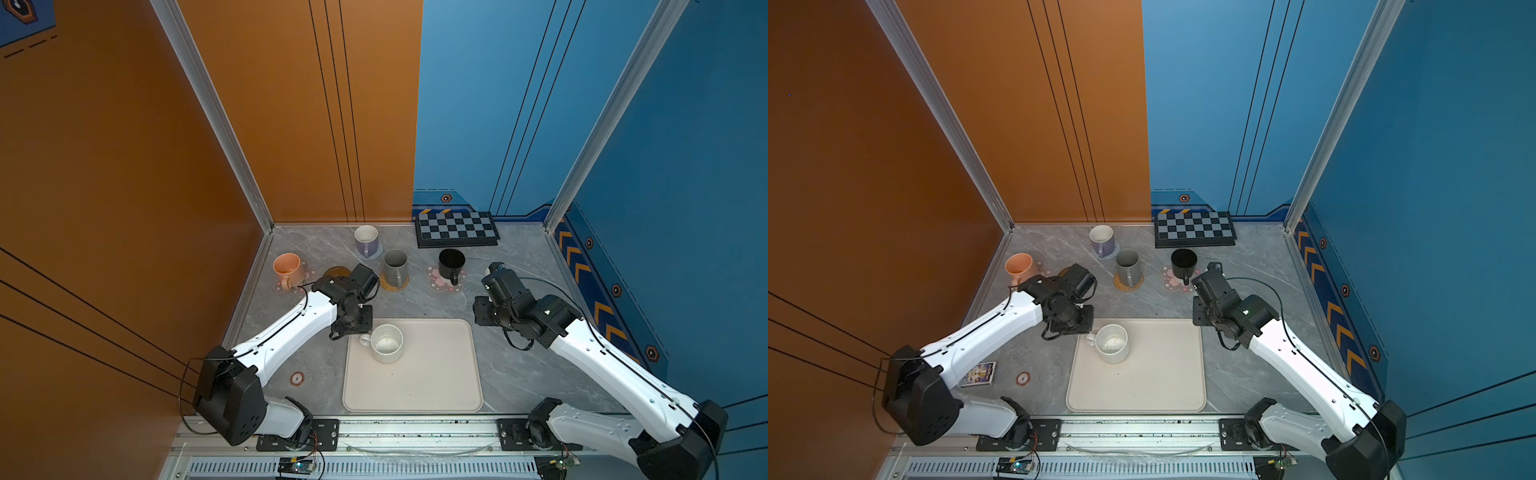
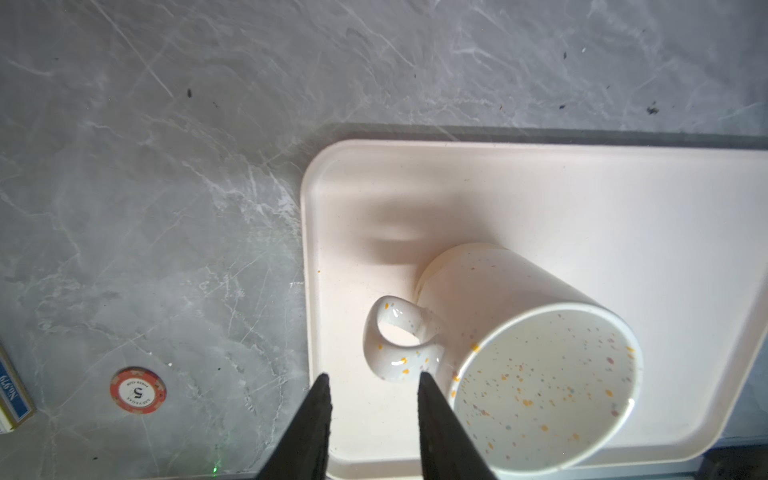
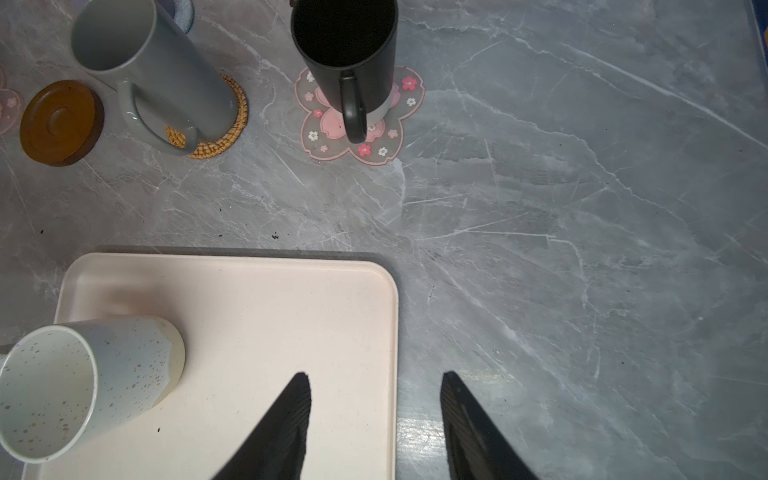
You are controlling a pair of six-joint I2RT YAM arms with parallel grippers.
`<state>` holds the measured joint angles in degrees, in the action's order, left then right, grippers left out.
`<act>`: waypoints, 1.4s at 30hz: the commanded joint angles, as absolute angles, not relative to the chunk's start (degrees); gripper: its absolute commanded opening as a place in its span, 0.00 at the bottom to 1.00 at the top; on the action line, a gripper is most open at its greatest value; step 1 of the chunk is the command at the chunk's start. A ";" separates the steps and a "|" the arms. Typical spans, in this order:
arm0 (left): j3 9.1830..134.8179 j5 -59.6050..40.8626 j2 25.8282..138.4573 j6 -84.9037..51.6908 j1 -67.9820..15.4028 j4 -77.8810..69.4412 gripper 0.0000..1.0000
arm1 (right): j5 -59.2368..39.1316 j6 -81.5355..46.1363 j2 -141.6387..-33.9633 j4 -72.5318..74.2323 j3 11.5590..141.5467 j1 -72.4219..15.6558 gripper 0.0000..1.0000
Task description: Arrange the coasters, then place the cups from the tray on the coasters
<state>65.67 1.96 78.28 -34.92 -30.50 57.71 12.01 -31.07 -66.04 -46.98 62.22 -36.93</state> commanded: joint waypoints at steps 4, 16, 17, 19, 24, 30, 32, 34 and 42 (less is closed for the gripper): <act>66.54 -1.25 72.04 -31.71 -24.57 59.54 0.38 | 10.78 -26.47 -76.91 -35.80 69.10 -43.89 0.52; 69.96 -3.92 73.05 -27.99 -17.52 60.45 0.38 | 5.42 -19.08 -102.79 -29.10 87.54 -44.70 0.51; 70.05 -4.21 72.90 -27.87 -16.91 60.40 0.38 | 5.14 -18.88 -104.55 -29.00 89.01 -44.33 0.51; 70.24 -4.63 72.67 -27.56 -15.90 60.47 0.38 | 4.63 -18.50 -107.25 -29.00 91.53 -43.60 0.50; 70.76 -5.61 72.53 -26.96 -13.36 60.42 0.38 | 2.69 -17.75 -112.09 -28.76 95.41 -42.29 0.49; 71.28 -5.94 73.91 -26.41 -11.88 60.47 0.38 | 0.02 -18.94 -115.32 -27.09 96.46 -41.14 0.49; 71.52 -5.97 74.33 -26.43 -11.85 60.42 0.38 | -0.32 -18.90 -116.37 -26.83 97.22 -41.22 0.49; 71.75 -5.90 74.62 -26.40 -11.81 60.40 0.38 | -0.82 -18.96 -117.44 -26.55 98.19 -41.33 0.49; 71.85 -5.90 74.39 -26.71 -11.64 60.47 0.38 | -2.18 -20.12 -121.00 -26.37 100.34 -41.56 0.48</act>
<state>70.74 -5.04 74.70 -27.42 -12.27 58.96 -0.95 -19.29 -119.33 -27.09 98.74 -41.23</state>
